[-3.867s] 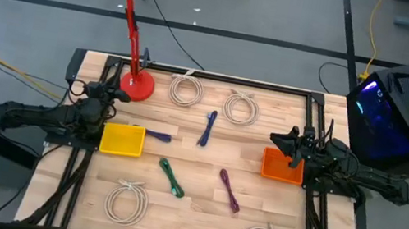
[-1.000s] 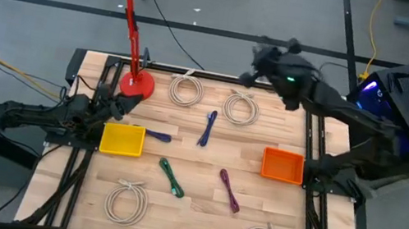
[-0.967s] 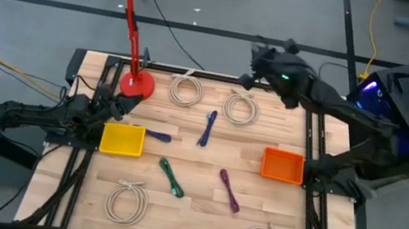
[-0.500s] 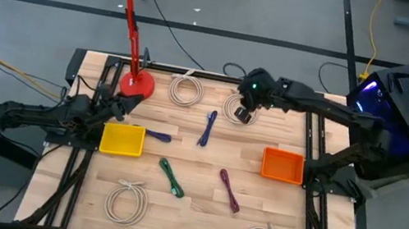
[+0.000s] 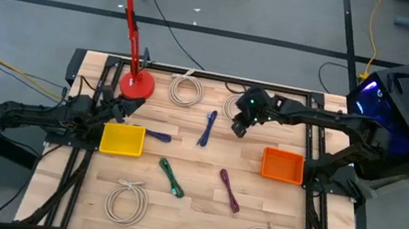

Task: Pick & Place USB Port
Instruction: Put the light brown HDMI cable into the yellow bin

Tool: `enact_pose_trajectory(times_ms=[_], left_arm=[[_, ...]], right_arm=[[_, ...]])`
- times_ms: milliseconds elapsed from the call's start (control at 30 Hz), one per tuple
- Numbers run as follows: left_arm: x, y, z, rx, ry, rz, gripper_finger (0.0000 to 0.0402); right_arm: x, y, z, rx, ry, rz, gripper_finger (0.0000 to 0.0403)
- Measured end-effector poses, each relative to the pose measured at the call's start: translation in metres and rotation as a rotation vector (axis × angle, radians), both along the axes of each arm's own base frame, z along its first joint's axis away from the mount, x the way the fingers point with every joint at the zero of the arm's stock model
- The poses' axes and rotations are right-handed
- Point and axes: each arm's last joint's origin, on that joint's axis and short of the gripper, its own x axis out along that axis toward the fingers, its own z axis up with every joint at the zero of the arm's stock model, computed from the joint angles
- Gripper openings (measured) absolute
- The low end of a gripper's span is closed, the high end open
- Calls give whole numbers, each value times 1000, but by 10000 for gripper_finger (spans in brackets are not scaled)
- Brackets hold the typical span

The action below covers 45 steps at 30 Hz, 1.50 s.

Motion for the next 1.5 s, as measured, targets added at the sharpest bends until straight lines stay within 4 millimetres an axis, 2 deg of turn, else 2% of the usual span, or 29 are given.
enact_pose_trajectory(times_ms=[167,333,567,833,1033,1500], left_arm=[[0,0,0,0,4,0,99],[0,0,-1,-1,9,0,99],[0,0,-1,-2,14,0,99],[0,0,-1,-9,10,-10,99],[1,-1,-3,-25,16,-25,99],[1,-1,-5,-30,34,-31,99]], right_arm=[[0,-2,-3,5,-38,-30,92],[0,-7,-6,-9,-30,-53,124],[8,-17,-39,81,41,-44,180],[20,-32,-48,63,65,-39,222],[21,-40,-60,50,114,-47,228],[24,-44,-84,43,192,-46,222]])
